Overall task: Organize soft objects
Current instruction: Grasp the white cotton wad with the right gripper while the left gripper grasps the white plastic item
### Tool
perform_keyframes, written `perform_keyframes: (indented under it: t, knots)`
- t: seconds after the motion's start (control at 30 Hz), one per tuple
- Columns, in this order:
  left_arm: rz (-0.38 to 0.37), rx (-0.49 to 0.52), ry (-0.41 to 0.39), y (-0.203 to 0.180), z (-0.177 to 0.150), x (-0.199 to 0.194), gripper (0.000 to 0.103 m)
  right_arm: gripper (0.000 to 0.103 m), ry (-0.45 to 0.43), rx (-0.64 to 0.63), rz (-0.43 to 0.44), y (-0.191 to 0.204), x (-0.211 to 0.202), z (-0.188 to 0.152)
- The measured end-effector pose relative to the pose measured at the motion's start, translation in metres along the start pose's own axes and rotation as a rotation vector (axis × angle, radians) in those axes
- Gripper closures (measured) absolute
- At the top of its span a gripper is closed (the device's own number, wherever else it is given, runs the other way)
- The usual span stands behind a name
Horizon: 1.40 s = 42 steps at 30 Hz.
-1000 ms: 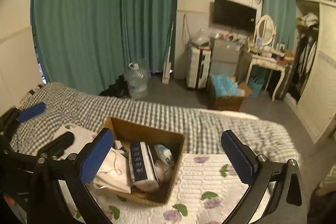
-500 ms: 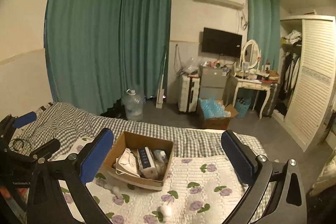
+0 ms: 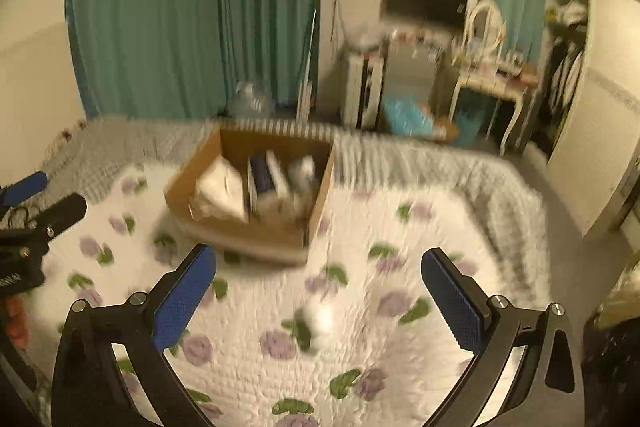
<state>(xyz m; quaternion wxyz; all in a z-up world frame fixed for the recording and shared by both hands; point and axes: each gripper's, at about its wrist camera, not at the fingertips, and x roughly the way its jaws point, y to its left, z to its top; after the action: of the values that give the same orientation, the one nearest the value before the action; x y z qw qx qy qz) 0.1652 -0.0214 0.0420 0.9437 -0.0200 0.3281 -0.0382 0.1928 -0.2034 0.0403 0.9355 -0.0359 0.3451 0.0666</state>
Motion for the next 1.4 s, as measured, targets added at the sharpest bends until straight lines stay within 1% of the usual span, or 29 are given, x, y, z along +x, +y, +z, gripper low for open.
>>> perform_keyframes:
  t: [0.07,0.1,0.2,0.27,0.37,0.43,0.47,0.53,0.57,0.63,0.67,0.73,0.87,0.97,1.03,1.13,1.2,1.3,1.4]
  knots:
    - [0.003,-0.006,0.037,-0.001,-0.010,0.022,0.000,0.000,0.066,0.016,0.008,-0.002,0.030,-0.013]
    - [0.006,-0.004,0.049,-0.001,-0.013,0.030,0.000,0.000,0.112,0.019,0.014,-0.002,0.052,-0.022]
    - [0.023,-0.005,0.086,-0.001,-0.026,0.058,0.000,0.000,0.180,0.006,-0.002,-0.003,0.092,-0.037]
    - [0.020,-0.012,0.103,0.002,-0.033,0.071,0.000,0.002,0.218,0.019,-0.004,-0.005,0.116,-0.045]
    - [0.000,-0.030,0.134,0.006,-0.047,0.091,0.000,0.013,0.267,0.047,0.008,-0.010,0.141,-0.055]
    - [0.010,-0.032,0.152,0.008,-0.056,0.102,0.000,0.026,0.311,0.050,0.012,-0.011,0.159,-0.063]
    - [0.021,-0.032,0.162,0.009,-0.059,0.107,0.000,0.030,0.333,0.050,0.020,-0.011,0.166,-0.068]
    - [0.053,-0.032,0.184,0.012,-0.064,0.114,0.000,0.049,0.373,0.047,0.039,-0.011,0.178,-0.076]
    - [0.066,-0.037,0.194,0.014,-0.066,0.117,0.001,0.054,0.396,0.044,0.059,-0.010,0.183,-0.080]
    - [0.056,-0.046,0.207,0.017,-0.066,0.119,0.002,0.067,0.408,0.034,0.077,-0.008,0.186,-0.084]
    - [0.046,-0.050,0.215,0.018,-0.066,0.119,0.002,0.068,0.402,0.023,0.075,-0.006,0.185,-0.083]
    - [0.024,-0.047,0.213,0.016,-0.062,0.114,0.002,0.069,0.383,0.018,0.098,-0.005,0.180,-0.079]
    - [0.024,-0.009,0.184,0.006,-0.053,0.104,0.002,0.069,0.324,-0.030,0.100,0.002,0.160,-0.062]
    - [0.012,0.002,0.188,0.003,-0.046,0.107,0.002,0.069,0.278,-0.043,0.115,0.010,0.148,-0.045]
    - [0.017,0.002,0.200,0.003,-0.044,0.117,0.002,0.069,0.266,-0.044,0.122,0.018,0.146,-0.035]
    - [0.028,-0.010,0.217,0.005,-0.047,0.136,0.002,0.069,0.270,-0.027,0.134,0.025,0.159,-0.029]
    - [0.050,-0.003,0.231,0.006,-0.051,0.152,0.002,0.069,0.290,-0.024,0.128,0.030,0.170,-0.030]
    - [0.049,-0.003,0.245,0.008,-0.057,0.167,0.004,0.069,0.305,-0.027,0.121,0.032,0.182,-0.036]
    - [0.048,-0.005,0.291,0.010,-0.067,0.183,0.006,0.069,0.310,-0.020,0.124,0.030,0.191,-0.041]
